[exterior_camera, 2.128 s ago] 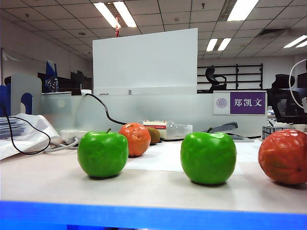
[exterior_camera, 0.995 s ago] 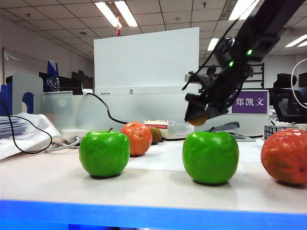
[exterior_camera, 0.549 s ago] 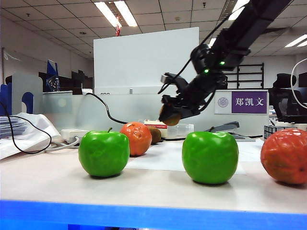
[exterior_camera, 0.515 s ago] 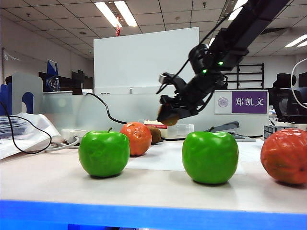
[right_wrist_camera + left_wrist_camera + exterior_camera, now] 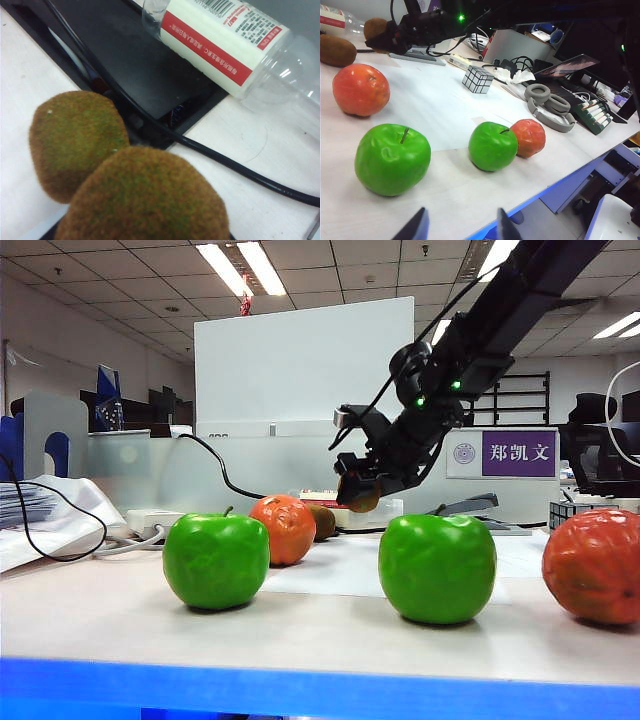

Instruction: Put the same fruits together.

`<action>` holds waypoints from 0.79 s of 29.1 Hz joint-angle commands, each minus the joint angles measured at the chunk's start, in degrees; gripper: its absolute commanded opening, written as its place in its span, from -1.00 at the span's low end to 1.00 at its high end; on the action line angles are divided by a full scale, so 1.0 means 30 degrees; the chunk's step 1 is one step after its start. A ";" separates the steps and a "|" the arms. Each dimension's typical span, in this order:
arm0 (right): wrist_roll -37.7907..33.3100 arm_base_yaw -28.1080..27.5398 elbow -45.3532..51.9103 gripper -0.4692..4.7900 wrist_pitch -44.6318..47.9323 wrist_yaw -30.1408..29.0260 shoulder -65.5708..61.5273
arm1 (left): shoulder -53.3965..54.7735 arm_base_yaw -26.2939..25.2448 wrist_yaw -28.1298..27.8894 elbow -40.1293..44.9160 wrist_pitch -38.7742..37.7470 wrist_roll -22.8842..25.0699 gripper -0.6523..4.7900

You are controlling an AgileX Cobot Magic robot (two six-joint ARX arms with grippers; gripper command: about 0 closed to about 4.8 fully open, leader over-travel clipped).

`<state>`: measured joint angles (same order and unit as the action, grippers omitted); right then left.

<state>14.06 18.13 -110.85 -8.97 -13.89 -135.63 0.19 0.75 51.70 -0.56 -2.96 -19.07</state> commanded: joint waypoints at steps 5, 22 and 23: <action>0.0044 0.0036 -0.0066 -0.85 0.0597 0.1253 -0.0765 | -0.0022 -0.0015 0.0051 -0.0044 0.0095 0.0066 -0.09; 0.0036 0.0036 -0.0066 -0.85 0.0838 0.1319 -0.1239 | -0.0022 -0.0015 0.0051 -0.0044 0.0095 0.0073 -0.09; 0.0036 0.0036 -0.0066 -0.85 0.0809 0.1326 -0.1239 | -0.0022 -0.0015 0.0051 -0.0044 0.0095 0.0073 -0.08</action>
<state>14.06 18.15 -110.78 -7.40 -10.07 -139.59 0.21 0.75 51.77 -0.56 -3.22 -19.07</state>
